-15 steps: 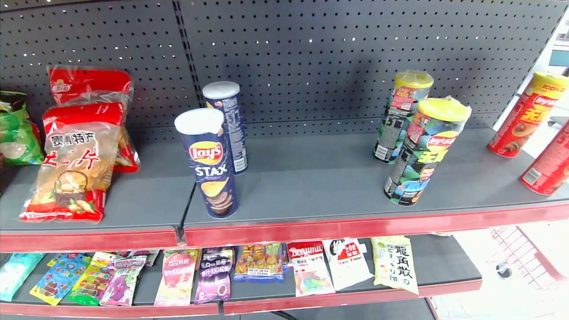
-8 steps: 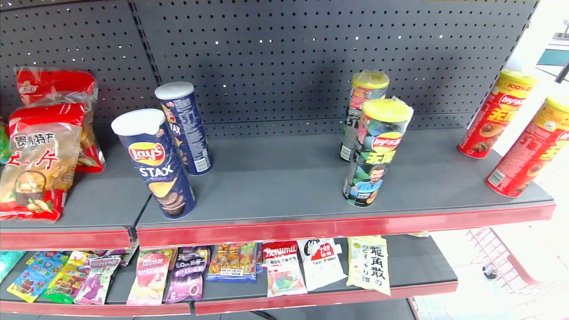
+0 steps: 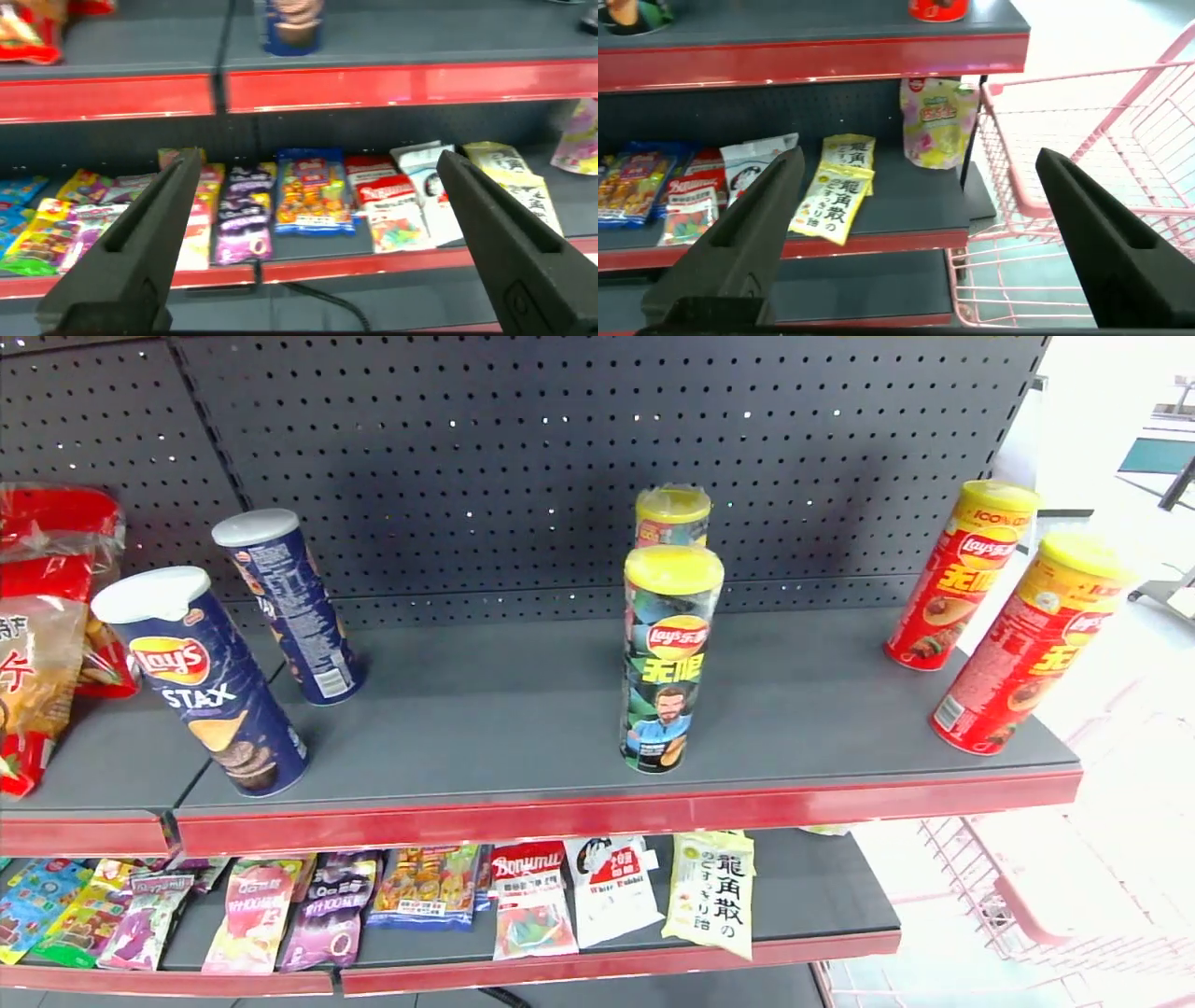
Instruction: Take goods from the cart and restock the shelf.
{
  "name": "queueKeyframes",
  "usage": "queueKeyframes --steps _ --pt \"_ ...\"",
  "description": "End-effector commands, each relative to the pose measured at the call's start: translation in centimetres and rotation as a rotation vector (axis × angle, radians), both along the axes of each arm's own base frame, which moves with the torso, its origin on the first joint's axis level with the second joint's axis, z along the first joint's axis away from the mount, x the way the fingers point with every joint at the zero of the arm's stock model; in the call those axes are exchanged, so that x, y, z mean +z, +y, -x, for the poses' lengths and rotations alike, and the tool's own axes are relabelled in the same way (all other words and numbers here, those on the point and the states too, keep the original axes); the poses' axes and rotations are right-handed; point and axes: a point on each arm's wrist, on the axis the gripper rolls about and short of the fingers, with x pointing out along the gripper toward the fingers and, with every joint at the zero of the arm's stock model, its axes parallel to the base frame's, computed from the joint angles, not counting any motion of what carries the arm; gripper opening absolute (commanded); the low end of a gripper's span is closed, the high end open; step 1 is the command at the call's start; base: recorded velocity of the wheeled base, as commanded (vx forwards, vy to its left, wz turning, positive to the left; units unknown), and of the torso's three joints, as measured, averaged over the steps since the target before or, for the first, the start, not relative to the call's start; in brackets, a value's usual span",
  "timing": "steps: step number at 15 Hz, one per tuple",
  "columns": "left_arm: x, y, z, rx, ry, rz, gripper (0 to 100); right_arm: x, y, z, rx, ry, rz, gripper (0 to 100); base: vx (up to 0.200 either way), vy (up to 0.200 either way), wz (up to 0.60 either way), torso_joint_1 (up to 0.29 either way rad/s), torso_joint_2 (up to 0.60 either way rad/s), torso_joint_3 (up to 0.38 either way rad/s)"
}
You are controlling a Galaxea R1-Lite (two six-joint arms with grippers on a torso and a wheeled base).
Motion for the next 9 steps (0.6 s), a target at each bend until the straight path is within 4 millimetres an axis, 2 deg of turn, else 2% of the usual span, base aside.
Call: queueKeyframes --steps 1,3,9 --pt "0.0 0.0 -0.01 0.0 0.001 0.0 100 0.01 0.0 0.01 0.0 0.0 0.001 100 0.0 -0.2 0.0 0.007 0.0 -0.002" --pt "0.0 0.0 -0.01 0.0 0.001 0.0 100 0.01 0.0 0.01 0.0 0.0 0.001 100 0.0 -0.2 0.0 0.0 0.0 0.005" --pt "0.0 0.0 -0.01 0.0 0.001 0.0 100 0.01 0.0 0.01 0.0 0.0 0.001 100 0.0 0.0 0.0 0.0 0.0 0.0"
